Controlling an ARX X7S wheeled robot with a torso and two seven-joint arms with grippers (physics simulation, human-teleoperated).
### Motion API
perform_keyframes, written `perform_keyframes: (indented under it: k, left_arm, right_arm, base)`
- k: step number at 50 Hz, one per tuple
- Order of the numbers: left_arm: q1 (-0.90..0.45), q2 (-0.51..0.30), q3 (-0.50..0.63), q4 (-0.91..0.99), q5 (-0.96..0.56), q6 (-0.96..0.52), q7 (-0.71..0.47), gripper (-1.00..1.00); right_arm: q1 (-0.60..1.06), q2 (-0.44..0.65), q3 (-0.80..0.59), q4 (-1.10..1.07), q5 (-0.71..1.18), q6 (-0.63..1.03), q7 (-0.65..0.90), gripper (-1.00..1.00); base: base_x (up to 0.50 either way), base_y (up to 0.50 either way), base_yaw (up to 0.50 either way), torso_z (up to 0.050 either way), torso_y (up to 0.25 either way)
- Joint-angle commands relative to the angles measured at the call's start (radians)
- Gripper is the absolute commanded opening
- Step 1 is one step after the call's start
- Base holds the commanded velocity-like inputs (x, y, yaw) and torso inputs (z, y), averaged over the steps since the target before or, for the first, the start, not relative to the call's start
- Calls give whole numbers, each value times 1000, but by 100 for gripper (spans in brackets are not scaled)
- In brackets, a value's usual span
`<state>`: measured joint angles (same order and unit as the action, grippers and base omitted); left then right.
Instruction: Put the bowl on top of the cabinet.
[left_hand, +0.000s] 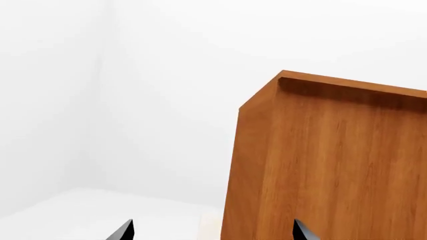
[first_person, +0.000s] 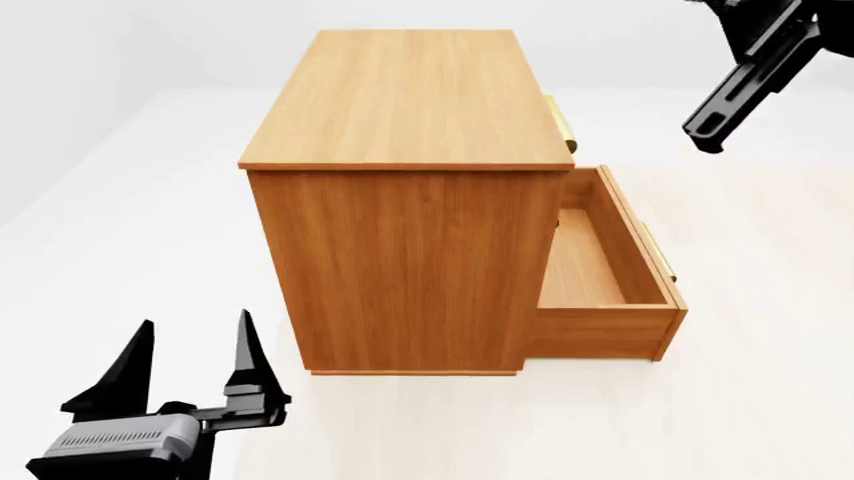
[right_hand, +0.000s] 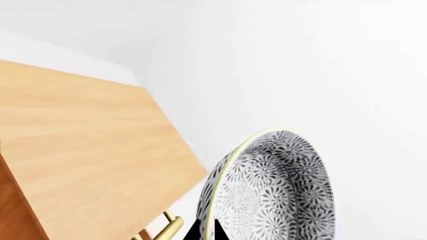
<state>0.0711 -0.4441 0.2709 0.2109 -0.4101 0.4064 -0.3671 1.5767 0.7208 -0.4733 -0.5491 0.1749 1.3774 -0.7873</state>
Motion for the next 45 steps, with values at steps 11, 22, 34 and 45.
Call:
perform_keyframes:
  k: [11,22,34,45]
  left_arm:
    - [20,-22,-9,14,-13,1,0,100]
    - [36,-32,-14,19,-24,12,6,100]
    - [75,-52,-31,32,-38,33,7,100]
    - [48,-45,-24,17,-42,17,7,100]
  right_arm:
    - [19,-62,9,141,-25,-92,23,-100]
    - [15,-89,-5,113,3,-90,2,-100]
    - [11,-131,33,101,47,-86,-19,-100]
    - [17,-152,52,107,67,-83,-26,-100]
  base:
    - [0,0,0,0,1]
    - [0,0,0,0,0]
    - [0,0,0,0,1]
    - [0,0,0,0,0]
